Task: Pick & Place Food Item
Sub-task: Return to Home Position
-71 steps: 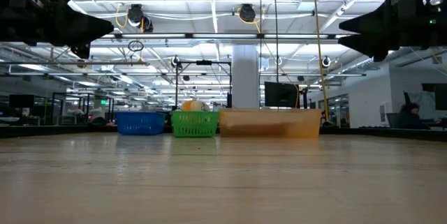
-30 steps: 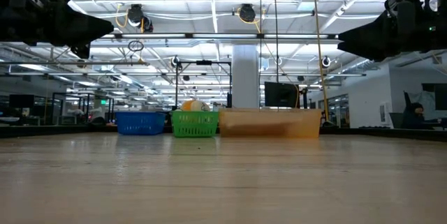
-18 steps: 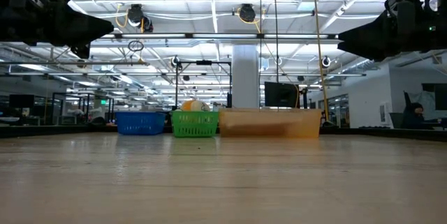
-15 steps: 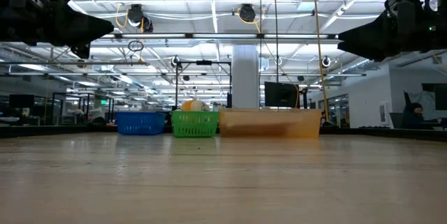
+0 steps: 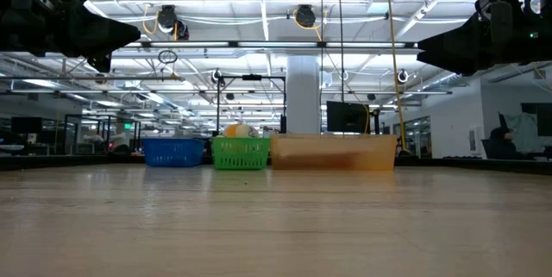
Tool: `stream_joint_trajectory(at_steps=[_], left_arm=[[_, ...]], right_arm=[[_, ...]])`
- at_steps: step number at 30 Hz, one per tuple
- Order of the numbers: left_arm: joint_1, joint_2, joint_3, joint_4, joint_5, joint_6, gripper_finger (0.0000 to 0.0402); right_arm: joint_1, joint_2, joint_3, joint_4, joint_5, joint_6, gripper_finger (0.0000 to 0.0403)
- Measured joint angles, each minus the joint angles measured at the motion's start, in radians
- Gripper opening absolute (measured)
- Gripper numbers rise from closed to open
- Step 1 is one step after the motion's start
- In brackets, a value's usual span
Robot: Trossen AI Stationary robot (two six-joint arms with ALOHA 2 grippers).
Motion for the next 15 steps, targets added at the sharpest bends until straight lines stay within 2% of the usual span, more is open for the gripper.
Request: stream_joint_trajectory(at_steps=[15], left_arm=[[0.000, 0.000, 0.000, 0.000, 0.000, 0.000, 0.0042]], right_arm=[[0.000, 0.000, 0.000, 0.000, 0.000, 0.000, 0.0289]])
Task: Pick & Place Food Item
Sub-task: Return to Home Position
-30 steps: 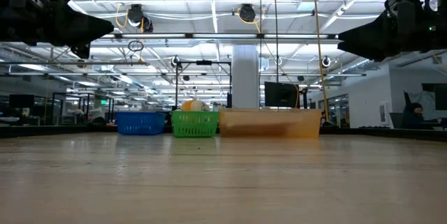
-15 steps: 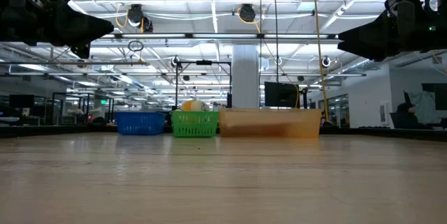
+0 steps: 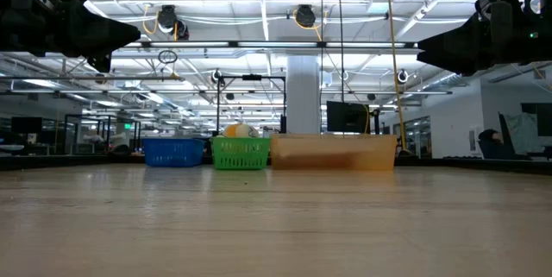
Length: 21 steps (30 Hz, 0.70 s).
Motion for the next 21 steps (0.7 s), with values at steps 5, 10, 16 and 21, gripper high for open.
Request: stream_joint_trajectory(at_steps=[5, 10, 16, 21], left_arm=[[0.000, 0.000, 0.000, 0.000, 0.000, 0.000, 0.0042], [0.000, 0.000, 0.000, 0.000, 0.000, 0.000, 0.0042], [0.000, 0.000, 0.000, 0.000, 0.000, 0.000, 0.0042], [0.000, 0.000, 0.000, 0.000, 0.000, 0.000, 0.0042]], right_arm=[[0.000, 0.000, 0.000, 0.000, 0.000, 0.000, 0.0288], [0.000, 0.000, 0.000, 0.000, 0.000, 0.000, 0.0286], [0.000, 0.000, 0.000, 0.000, 0.000, 0.000, 0.0290], [0.000, 0.000, 0.000, 0.000, 0.000, 0.000, 0.0289]])
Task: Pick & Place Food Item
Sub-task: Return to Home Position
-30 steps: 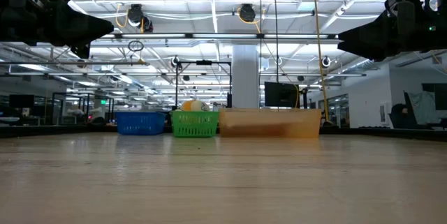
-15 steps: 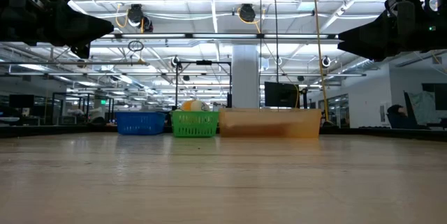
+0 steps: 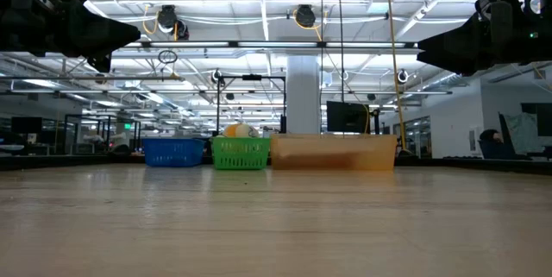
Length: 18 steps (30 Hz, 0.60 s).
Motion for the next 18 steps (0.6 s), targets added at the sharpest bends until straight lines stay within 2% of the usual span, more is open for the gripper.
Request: stream_joint_trajectory(at_steps=[18], left_arm=[[0.000, 0.000, 0.000, 0.000, 0.000, 0.000, 0.0042]], right_arm=[[0.000, 0.000, 0.000, 0.000, 0.000, 0.000, 0.0290]])
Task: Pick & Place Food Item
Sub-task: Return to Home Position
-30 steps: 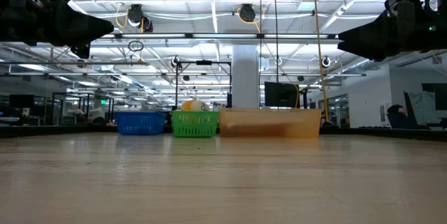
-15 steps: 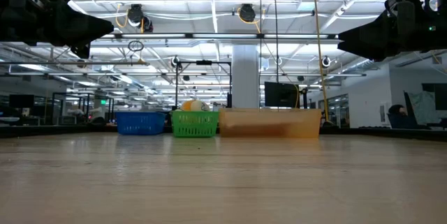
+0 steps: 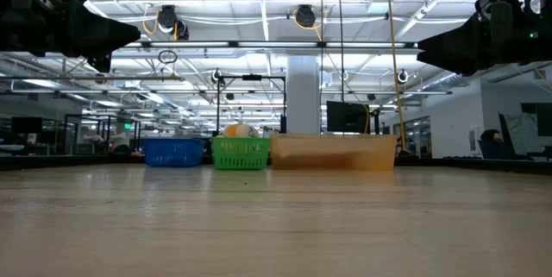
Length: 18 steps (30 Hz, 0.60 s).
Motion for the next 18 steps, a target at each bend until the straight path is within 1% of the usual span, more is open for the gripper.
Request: stream_joint_trajectory(at_steps=[18], left_arm=[[0.000, 0.000, 0.000, 0.000, 0.000, 0.000, 0.0042]], right_arm=[[0.000, 0.000, 0.000, 0.000, 0.000, 0.000, 0.0290]])
